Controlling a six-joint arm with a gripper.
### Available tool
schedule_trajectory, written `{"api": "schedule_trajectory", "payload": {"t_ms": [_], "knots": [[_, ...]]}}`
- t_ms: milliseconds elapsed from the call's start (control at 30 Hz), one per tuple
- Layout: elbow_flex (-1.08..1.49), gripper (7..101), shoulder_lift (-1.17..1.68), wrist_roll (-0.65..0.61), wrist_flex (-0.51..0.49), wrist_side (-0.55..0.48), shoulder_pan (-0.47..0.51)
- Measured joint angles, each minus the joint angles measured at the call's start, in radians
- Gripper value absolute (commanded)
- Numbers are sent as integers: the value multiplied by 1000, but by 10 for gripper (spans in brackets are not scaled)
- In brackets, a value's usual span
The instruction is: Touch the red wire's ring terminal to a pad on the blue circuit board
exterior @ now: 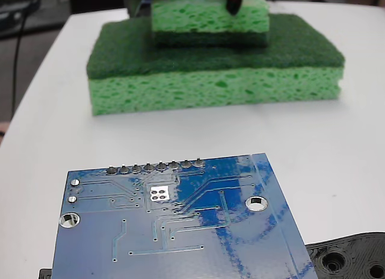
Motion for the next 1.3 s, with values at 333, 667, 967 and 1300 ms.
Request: {"api": "schedule_trajectory", "payload": {"t_ms": [333,667,967,1300], "knots": [[-196,1003,-75,2,109,28,0],[-457,1003,-347,-54,109,-44,95],[-655,1003,-603,-110,103,-144,163],[-1012,1003,-1072,-155,212,-137,155]]}}
